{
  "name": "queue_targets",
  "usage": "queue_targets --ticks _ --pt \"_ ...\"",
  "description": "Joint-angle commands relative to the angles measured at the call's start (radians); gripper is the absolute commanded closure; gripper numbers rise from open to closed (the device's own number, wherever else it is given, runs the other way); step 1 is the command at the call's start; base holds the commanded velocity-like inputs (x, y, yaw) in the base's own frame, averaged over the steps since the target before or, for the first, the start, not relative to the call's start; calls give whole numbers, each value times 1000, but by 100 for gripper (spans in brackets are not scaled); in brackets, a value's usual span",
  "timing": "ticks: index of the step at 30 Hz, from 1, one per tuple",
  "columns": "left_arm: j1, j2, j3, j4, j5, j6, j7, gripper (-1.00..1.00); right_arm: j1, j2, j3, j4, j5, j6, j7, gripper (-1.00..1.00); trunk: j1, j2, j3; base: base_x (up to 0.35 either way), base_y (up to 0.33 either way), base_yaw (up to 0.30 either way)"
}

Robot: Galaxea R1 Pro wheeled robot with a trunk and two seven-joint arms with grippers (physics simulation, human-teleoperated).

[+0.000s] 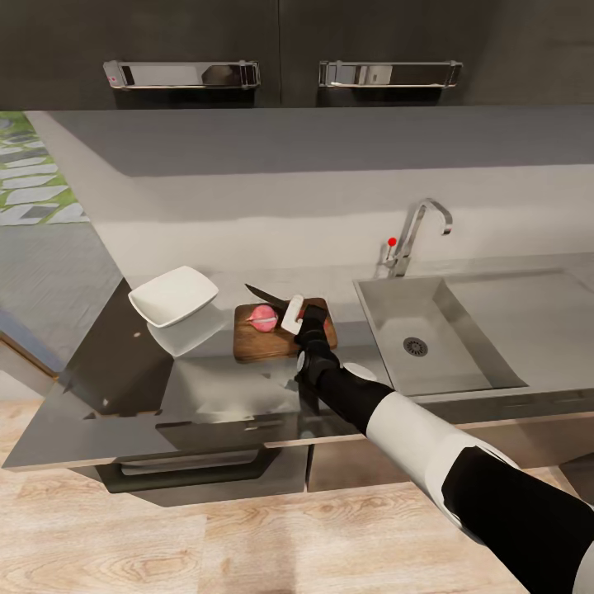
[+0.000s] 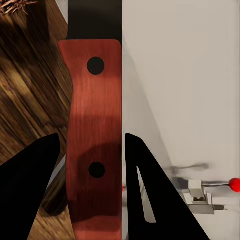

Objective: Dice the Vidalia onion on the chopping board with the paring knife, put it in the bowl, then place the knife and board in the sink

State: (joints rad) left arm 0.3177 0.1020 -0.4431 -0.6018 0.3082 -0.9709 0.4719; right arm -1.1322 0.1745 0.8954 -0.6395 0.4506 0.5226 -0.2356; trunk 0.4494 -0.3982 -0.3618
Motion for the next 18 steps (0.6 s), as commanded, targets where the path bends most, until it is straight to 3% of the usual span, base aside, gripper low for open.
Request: queue_targets --ticks 1,18 --pt "0 1 -8 -2 3 -1 9 -100 -1 0 5 0 5 9 -2 100 1 -2 -2 0 0 0" --pt "0 1 -8 -1 3 -2 10 -100 1 0 7 7 2 9 4 100 1 -2 -2 0 0 0"
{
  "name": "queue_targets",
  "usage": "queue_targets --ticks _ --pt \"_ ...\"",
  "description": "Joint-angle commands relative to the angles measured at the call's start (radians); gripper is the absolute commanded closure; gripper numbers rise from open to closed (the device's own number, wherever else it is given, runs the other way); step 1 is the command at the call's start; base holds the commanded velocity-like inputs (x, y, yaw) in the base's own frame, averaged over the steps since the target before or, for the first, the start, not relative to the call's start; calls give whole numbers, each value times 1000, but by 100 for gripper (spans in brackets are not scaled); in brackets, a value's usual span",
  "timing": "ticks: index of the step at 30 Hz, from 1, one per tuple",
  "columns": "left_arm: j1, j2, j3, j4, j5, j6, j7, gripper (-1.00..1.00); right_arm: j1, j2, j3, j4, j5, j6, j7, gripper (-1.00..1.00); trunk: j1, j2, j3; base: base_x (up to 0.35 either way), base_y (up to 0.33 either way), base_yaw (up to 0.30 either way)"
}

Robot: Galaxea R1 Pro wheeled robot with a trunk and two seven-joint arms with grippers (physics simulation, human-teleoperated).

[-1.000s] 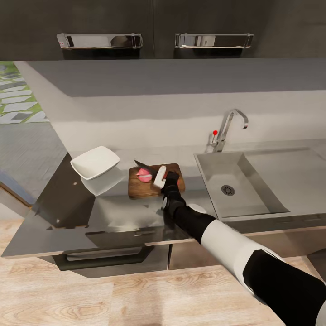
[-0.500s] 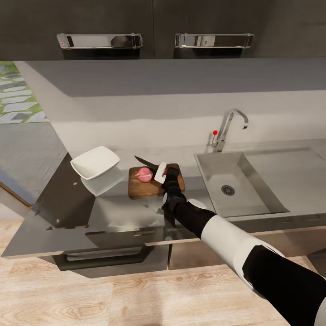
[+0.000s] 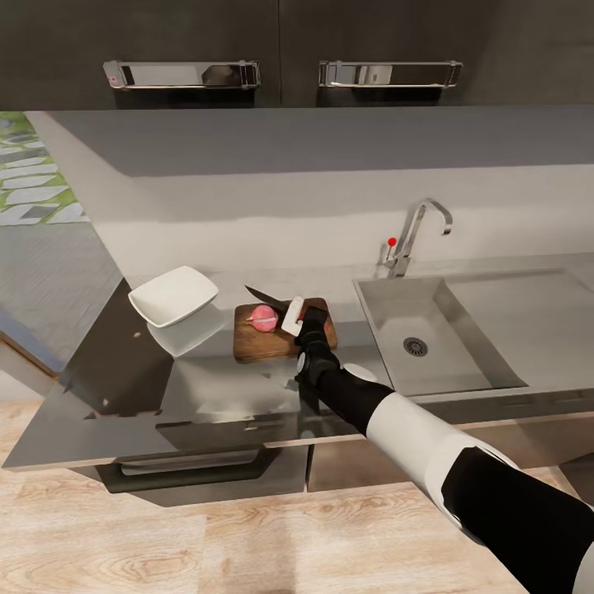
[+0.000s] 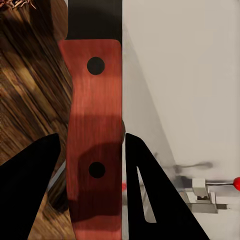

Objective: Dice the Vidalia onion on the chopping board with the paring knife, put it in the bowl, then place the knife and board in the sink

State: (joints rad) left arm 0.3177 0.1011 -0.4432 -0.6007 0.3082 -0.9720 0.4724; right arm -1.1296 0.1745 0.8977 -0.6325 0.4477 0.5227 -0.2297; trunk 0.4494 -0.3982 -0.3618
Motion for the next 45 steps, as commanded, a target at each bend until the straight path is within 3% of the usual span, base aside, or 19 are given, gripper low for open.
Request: queue_targets --ticks 1,45 --pt "0 2 -8 -2 3 -1 9 -100 -1 0 5 2 5 8 -2 100 1 -2 -2 0 0 0" --pt "0 2 -8 -3 3 -2 9 -100 5 0 13 65 7 5 32 100 1 -2 -2 0 0 0"
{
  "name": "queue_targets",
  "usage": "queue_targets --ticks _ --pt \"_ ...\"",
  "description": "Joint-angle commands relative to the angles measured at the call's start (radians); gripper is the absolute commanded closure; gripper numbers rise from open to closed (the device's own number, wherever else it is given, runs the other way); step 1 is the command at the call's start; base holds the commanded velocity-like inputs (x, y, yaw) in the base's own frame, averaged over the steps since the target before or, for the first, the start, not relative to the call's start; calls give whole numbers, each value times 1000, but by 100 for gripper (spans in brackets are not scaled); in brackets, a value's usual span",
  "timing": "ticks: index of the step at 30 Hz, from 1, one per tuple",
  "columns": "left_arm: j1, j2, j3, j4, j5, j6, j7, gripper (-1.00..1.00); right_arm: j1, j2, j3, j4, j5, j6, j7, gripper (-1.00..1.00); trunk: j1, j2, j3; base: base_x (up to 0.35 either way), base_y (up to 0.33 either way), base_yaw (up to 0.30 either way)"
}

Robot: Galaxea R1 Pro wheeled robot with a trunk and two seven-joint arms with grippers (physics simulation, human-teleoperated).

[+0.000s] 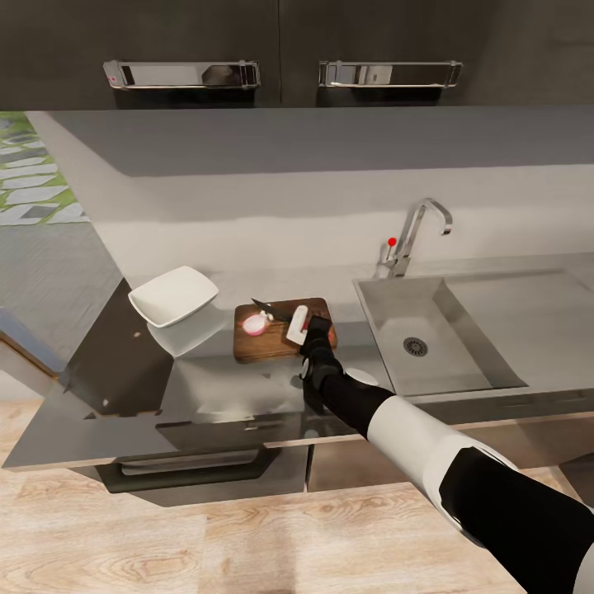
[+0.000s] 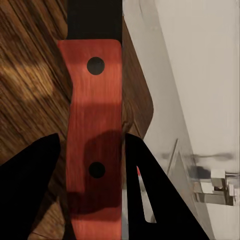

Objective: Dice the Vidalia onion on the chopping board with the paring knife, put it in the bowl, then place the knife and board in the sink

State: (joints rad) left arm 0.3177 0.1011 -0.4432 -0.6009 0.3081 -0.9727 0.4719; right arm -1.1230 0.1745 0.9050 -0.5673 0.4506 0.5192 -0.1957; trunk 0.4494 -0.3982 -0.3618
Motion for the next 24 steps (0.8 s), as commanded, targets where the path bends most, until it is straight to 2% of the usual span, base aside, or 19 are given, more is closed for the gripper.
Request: queue_targets --ticks 1,10,15,20,24 --pt "0 2 -8 -2 3 -1 9 -100 -1 0 5 -3 5 7 -4 100 1 -2 -2 0 0 0" --pt "0 2 -8 -2 3 -1 9 -100 -1 0 2 -71 8 5 -15 100 1 -2 -2 -10 0 0" --pt "0 2 -8 -2 3 -1 9 -100 -1 0 2 -112 4 13 -15 100 1 -2 -2 -245 0 0" --pt "0 2 -8 -2 3 -1 10 -100 -1 0 3 -116 -3 14 -9 100 1 -2 -2 -299 0 0" --pt "0 2 -8 -2 3 -1 10 -100 1 0 4 -114 -5 16 6 100 1 -2 -2 -116 0 0"
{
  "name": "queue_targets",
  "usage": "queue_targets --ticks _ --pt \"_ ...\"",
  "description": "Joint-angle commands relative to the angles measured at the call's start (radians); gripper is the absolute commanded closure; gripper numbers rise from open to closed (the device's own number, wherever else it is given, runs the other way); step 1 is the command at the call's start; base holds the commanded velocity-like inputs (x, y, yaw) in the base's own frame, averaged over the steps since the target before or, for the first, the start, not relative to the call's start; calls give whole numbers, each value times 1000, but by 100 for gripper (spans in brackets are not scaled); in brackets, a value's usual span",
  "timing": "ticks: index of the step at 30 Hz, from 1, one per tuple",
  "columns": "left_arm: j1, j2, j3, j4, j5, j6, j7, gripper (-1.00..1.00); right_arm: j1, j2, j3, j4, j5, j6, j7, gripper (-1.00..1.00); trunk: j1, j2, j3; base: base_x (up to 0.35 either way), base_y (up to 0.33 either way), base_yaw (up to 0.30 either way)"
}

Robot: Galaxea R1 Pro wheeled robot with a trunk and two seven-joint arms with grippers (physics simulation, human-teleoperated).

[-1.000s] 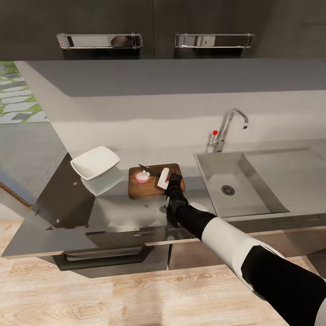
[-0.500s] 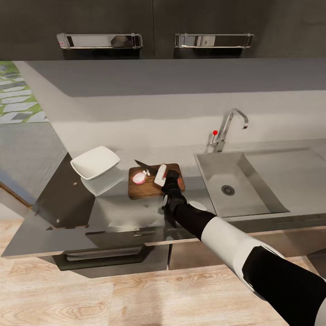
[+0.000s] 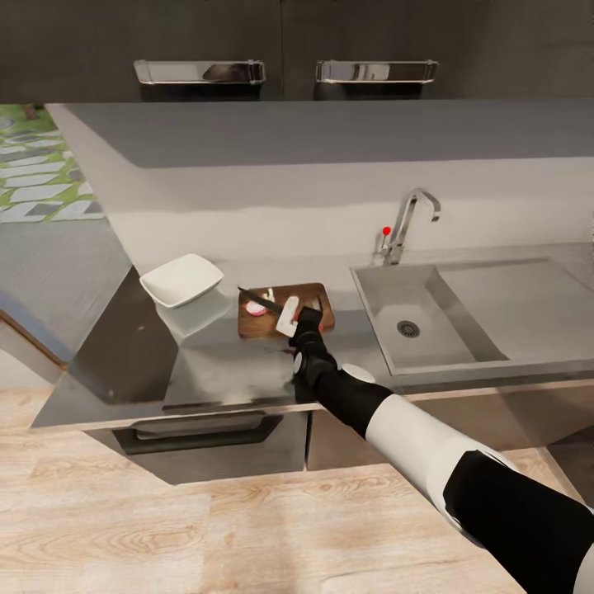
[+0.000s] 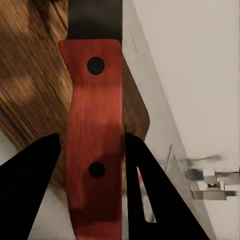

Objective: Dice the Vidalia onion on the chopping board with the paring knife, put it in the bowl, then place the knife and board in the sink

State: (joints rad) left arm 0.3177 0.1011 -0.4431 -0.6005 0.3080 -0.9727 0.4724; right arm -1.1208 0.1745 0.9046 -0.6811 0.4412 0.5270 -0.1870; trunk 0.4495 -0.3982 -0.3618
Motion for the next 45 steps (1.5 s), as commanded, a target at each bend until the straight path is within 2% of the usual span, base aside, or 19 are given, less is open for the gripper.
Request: queue_targets --ticks 1,9,19,33,39,45 --pt "0 2 -8 -2 3 -1 9 -100 -1 0 5 2 4 8 0 100 1 -2 -2 -34 0 0" --pt "0 2 -8 -2 3 0 9 -100 -1 0 4 10 4 9 4 100 1 -2 -2 6 0 0" --pt "0 2 -8 -2 3 2 9 -100 -1 0 4 20 4 9 4 100 1 -2 -2 214 0 0" --pt "0 2 -8 -2 3 2 9 -100 0 0 5 73 4 7 12 100 1 -2 -2 10 0 0" --pt "0 2 -8 -1 3 2 9 -100 1 0 5 82 4 8 62 100 1 -2 -2 0 0 0" --pt "0 2 -8 -1 3 2 9 -100 1 0 5 82 4 8 63 100 1 -2 -2 0 0 0"
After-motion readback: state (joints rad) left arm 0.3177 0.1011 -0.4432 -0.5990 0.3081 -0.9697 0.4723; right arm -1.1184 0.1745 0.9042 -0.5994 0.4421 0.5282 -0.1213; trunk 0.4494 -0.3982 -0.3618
